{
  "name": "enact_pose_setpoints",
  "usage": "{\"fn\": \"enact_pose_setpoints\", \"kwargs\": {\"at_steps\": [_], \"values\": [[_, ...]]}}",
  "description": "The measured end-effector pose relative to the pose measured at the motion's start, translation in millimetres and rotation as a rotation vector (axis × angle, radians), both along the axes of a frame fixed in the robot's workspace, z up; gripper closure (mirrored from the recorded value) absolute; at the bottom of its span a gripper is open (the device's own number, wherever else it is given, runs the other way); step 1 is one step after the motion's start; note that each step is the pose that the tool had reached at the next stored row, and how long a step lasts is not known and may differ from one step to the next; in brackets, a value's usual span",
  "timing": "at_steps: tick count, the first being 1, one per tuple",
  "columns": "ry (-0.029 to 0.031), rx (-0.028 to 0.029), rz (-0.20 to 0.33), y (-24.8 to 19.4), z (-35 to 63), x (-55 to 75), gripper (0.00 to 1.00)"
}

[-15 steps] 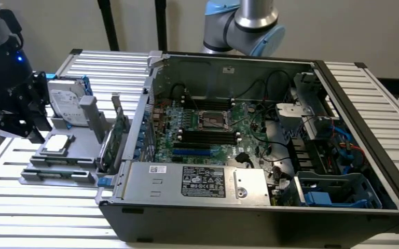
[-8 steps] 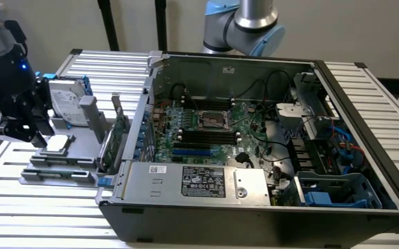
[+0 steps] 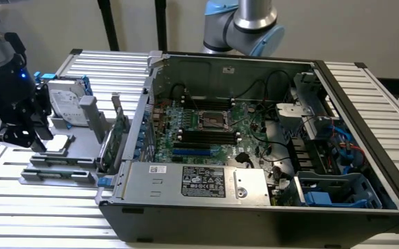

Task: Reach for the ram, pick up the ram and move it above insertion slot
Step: 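Pick up the ram and move it above insertion slot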

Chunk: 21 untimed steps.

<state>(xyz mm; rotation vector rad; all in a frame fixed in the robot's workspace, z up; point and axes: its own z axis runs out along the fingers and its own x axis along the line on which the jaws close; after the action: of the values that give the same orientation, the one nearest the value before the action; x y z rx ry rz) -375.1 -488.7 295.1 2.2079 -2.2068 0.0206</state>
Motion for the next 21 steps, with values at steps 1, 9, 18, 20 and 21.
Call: {"fn": "enact_pose_setpoints", "kwargs": {"at_steps": [1,9,18,20,21], "values": [[0.0,0.0,-0.001,0.0,-1.8,-1.0,0.64],[0.0001,-0.0001,-0.004,-0.1,-16.3,-7.3,0.64],[0.0001,-0.0001,-0.005,0.0,-32.8,-7.4,0.64],[0.0,-0.0001,-0.005,-0.1,-36.4,-7.4,0.64],[0.0,0.0,-0.005,-0.2,-38.2,-7.4,0.64]]}}
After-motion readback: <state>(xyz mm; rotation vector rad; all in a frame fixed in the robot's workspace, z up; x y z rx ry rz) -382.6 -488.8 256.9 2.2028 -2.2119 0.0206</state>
